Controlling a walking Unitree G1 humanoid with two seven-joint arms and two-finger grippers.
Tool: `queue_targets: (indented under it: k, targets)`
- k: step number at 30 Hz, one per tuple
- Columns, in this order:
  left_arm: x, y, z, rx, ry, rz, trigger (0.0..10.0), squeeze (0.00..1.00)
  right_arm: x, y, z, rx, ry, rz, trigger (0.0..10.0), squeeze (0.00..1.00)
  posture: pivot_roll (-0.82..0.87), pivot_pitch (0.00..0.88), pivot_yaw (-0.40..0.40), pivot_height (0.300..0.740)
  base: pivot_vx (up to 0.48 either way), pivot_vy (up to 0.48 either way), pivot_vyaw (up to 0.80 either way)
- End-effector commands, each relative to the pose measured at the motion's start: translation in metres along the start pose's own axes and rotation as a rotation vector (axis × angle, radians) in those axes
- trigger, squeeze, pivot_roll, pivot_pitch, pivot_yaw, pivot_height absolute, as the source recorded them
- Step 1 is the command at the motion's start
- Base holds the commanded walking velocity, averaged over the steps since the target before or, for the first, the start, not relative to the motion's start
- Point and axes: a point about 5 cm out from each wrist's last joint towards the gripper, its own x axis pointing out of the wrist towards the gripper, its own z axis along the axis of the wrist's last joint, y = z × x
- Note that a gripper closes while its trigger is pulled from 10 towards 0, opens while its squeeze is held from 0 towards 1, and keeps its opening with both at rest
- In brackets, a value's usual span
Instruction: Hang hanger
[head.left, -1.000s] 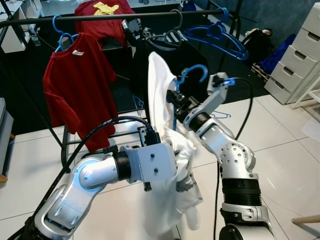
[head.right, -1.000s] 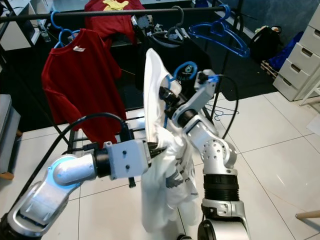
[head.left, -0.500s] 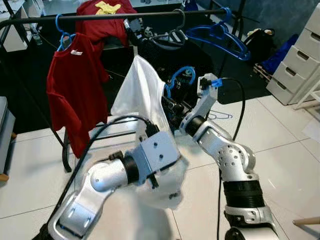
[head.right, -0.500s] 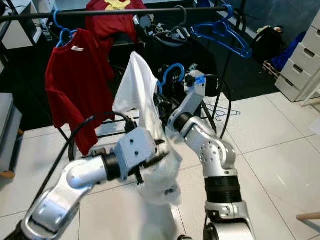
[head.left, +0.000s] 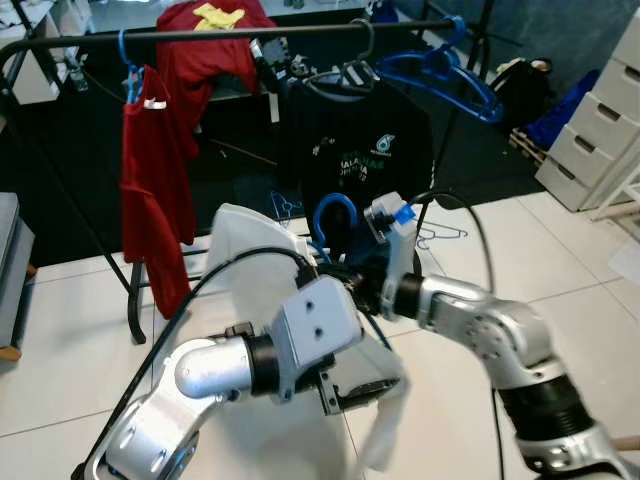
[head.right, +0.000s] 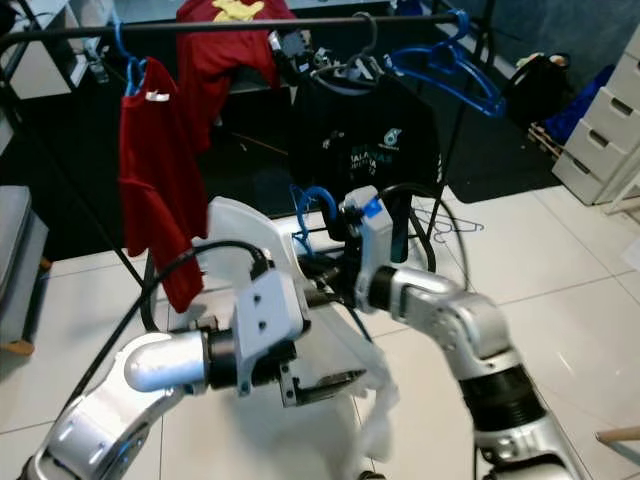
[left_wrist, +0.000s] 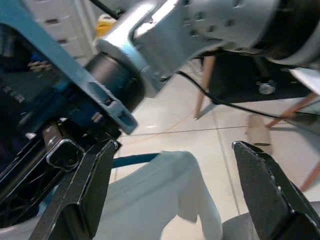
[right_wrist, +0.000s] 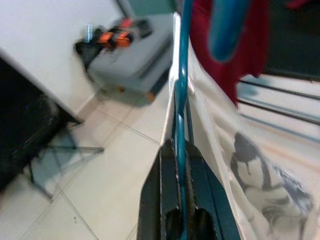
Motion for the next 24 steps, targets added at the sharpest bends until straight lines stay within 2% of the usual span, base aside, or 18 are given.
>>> queue_targets:
  k: [1,3,6,8,13,18,20,21,22,23,24]
  targets:
    - [-0.028,0.039,-0.003,0.070,0.080,0.276,10.0,1.00,-0.009,0.012,-0.015,-0.013,0.065,0.163,10.0,0.00,-0.06,0.159,0.007,0.740,0.000,0.000,0.00]
    - [-0.036,0.047,0.000,0.083,0.071,0.321,10.0,1.00,-0.030,0.009,-0.008,-0.079,0.064,0.233,10.0,0.00,-0.06,0.158,0.005,0.740,0.000,0.000,0.00]
    - [-0.041,0.052,0.003,0.081,0.061,0.345,10.0,1.00,-0.039,0.006,-0.005,-0.104,0.069,0.255,10.0,0.00,-0.07,0.158,0.006,0.740,0.000,0.000,0.00]
    - [-0.050,0.060,0.007,0.081,0.044,0.396,10.0,1.00,-0.056,0.003,0.002,-0.141,0.073,0.301,10.0,0.00,-0.07,0.156,0.006,0.740,0.000,0.000,0.00]
    - [-0.062,0.071,0.011,0.078,0.012,0.469,10.0,1.00,-0.070,0.002,0.007,-0.185,0.096,0.352,10.0,0.00,-0.07,0.156,0.006,0.740,0.000,0.000,0.00]
    - [-0.069,0.074,0.014,0.071,-0.013,0.497,10.0,1.00,-0.077,0.000,0.010,-0.206,0.103,0.373,10.0,0.00,-0.07,0.156,0.005,0.740,0.000,0.000,0.00]
    - [-0.089,0.077,0.016,0.048,-0.058,0.496,10.0,0.98,-0.089,-0.003,0.022,-0.234,0.088,0.389,10.0,0.00,-0.07,0.154,0.004,0.740,0.000,0.000,0.00]
    - [-0.089,0.077,0.016,0.048,-0.058,0.496,10.0,0.98,-0.089,-0.003,0.022,-0.234,0.088,0.389,10.0,0.00,-0.07,0.154,0.004,0.740,0.000,0.000,0.00]
    - [-0.102,0.075,0.019,0.017,-0.100,0.459,10.0,0.02,-0.095,-0.006,0.029,-0.253,0.086,0.386,10.0,0.00,-0.07,0.154,0.004,0.740,0.000,0.000,0.00]
    - [-0.102,0.075,0.019,0.017,-0.100,0.459,10.0,0.02,-0.095,-0.006,0.029,-0.253,0.086,0.386,10.0,0.00,-0.07,0.154,0.004,0.740,0.000,0.000,0.00]
    - [-0.110,0.073,0.020,-0.003,-0.130,0.430,10.0,0.00,-0.100,-0.008,0.032,-0.267,0.089,0.386,10.0,0.00,-0.08,0.154,0.003,0.740,0.000,0.000,0.00]
